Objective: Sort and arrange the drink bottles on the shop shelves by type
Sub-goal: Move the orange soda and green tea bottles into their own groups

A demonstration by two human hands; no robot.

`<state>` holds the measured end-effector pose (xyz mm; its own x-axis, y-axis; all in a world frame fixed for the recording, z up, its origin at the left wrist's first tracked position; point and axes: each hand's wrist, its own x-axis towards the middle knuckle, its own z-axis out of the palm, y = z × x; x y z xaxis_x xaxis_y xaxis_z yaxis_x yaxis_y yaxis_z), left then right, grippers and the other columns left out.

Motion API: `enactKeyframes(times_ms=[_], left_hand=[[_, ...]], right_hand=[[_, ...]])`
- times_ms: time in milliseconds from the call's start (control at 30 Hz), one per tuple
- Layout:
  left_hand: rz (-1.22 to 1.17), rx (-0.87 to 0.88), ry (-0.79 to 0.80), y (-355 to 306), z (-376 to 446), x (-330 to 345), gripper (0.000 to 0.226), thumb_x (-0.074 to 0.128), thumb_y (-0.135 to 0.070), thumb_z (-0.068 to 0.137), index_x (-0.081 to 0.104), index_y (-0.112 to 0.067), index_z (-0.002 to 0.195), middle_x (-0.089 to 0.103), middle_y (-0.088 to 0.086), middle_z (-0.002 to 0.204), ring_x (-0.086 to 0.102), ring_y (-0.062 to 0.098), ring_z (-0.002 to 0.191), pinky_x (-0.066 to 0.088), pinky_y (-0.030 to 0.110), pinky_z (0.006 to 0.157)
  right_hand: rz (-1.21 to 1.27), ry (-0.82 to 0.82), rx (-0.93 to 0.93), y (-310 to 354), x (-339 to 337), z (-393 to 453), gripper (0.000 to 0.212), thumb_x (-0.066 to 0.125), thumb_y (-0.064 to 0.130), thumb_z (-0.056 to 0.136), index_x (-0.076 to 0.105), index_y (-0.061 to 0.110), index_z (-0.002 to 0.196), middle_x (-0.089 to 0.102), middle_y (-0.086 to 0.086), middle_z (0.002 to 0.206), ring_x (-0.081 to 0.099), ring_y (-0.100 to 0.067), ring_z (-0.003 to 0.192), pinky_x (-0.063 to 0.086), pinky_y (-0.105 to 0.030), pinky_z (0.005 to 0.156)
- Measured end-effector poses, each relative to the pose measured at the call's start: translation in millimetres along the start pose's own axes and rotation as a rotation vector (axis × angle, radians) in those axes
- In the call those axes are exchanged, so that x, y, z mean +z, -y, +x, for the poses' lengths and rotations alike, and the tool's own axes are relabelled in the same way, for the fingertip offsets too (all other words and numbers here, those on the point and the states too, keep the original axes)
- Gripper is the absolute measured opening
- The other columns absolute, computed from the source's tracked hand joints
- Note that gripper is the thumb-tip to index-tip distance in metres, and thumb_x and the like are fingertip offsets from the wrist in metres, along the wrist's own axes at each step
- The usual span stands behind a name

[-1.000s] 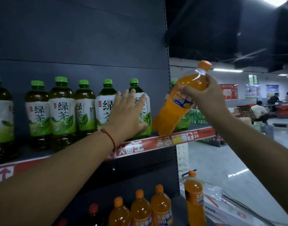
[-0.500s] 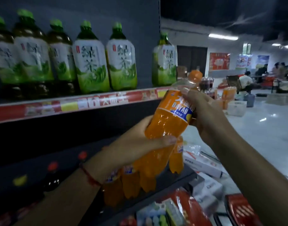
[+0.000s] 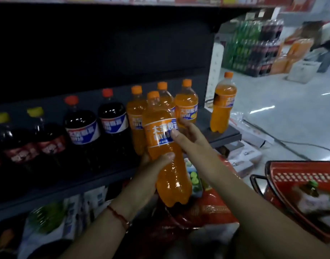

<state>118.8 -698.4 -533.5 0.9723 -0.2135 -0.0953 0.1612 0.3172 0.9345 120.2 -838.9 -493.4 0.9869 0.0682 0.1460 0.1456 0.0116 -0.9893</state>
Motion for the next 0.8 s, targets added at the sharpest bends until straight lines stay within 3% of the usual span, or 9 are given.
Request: enactKeyframes(times_ms=[67, 167, 233, 333, 500, 667, 800], left_hand=[[-0.121, -0.044, -0.023, 13.3, 2.0, -12.9, 0.056, 0.077, -0.023, 0.074, 0.060, -0.022, 0.128, 0.074, 0.014, 0.111, 0.073, 0.032, 0.098, 0.060, 0.048, 0.078], [-0.206, -0.149, -0.089, 19.4, 3.9, -26.9, 0.059, 0.072, -0.034, 0.067, 0.062, -0.015, 0.122, 0.076, 0.014, 0.101, 0.074, 0.028, 0.087, 0.058, 0.045, 0.076], [-0.244, -0.188, -0.099, 26.0, 5.8, -35.6, 0.060, 0.064, -0.043, 0.069, 0.062, -0.015, 0.121, 0.076, 0.013, 0.099, 0.074, 0.026, 0.087, 0.055, 0.044, 0.078], [-0.196, -0.198, -0.114, 36.3, 9.6, -47.5, 0.071, 0.063, -0.055, 0.068, 0.060, -0.017, 0.129, 0.073, 0.015, 0.113, 0.071, 0.029, 0.103, 0.054, 0.046, 0.089], [-0.057, -0.111, -0.145, 51.4, 17.8, -52.0, 0.083, 0.087, -0.051, 0.062, 0.056, -0.023, 0.134, 0.073, 0.008, 0.115, 0.072, 0.026, 0.103, 0.057, 0.043, 0.081], [0.119, -0.054, -0.154, 65.3, 14.7, -47.3, 0.082, 0.082, -0.056, 0.055, 0.055, -0.037, 0.129, 0.072, -0.006, 0.118, 0.070, 0.016, 0.107, 0.055, 0.043, 0.093], [0.188, -0.090, -0.144, 67.3, 8.7, -31.4, 0.087, 0.086, -0.063, 0.056, 0.050, -0.041, 0.132, 0.068, -0.010, 0.120, 0.066, 0.015, 0.109, 0.054, 0.034, 0.085]], right_hand=[[-0.051, 0.079, 0.076, -26.7, 5.2, -7.5, 0.073, 0.071, 0.058, 0.074, 0.041, 0.038, 0.138, 0.059, 0.013, 0.127, 0.059, -0.002, 0.116, 0.051, -0.027, 0.094], [-0.078, 0.196, 0.175, -54.0, 14.1, -19.8, 0.052, 0.072, 0.044, 0.074, 0.045, 0.047, 0.118, 0.061, 0.022, 0.112, 0.063, 0.012, 0.095, 0.052, -0.012, 0.074], [-0.075, 0.219, 0.222, -71.3, 16.7, -23.7, 0.057, 0.075, 0.035, 0.072, 0.048, 0.042, 0.122, 0.067, 0.017, 0.109, 0.066, 0.006, 0.095, 0.053, -0.014, 0.073], [-0.092, 0.221, 0.228, -88.2, 19.9, -26.1, 0.063, 0.082, 0.024, 0.074, 0.051, 0.039, 0.127, 0.071, 0.012, 0.111, 0.068, -0.006, 0.100, 0.057, -0.027, 0.082], [-0.167, 0.229, 0.192, -102.7, 17.6, -27.6, 0.065, 0.080, 0.006, 0.075, 0.049, 0.043, 0.119, 0.071, 0.009, 0.108, 0.070, -0.011, 0.097, 0.059, -0.032, 0.081], [-0.241, 0.259, 0.199, -112.6, 8.6, -32.6, 0.067, 0.074, 0.002, 0.078, 0.042, 0.044, 0.119, 0.066, 0.009, 0.108, 0.068, -0.003, 0.090, 0.053, -0.018, 0.067], [-0.247, 0.222, 0.190, -116.4, 0.2, -40.8, 0.073, 0.084, 0.028, 0.073, 0.039, 0.046, 0.128, 0.062, 0.019, 0.118, 0.061, 0.003, 0.107, 0.055, -0.021, 0.082]])
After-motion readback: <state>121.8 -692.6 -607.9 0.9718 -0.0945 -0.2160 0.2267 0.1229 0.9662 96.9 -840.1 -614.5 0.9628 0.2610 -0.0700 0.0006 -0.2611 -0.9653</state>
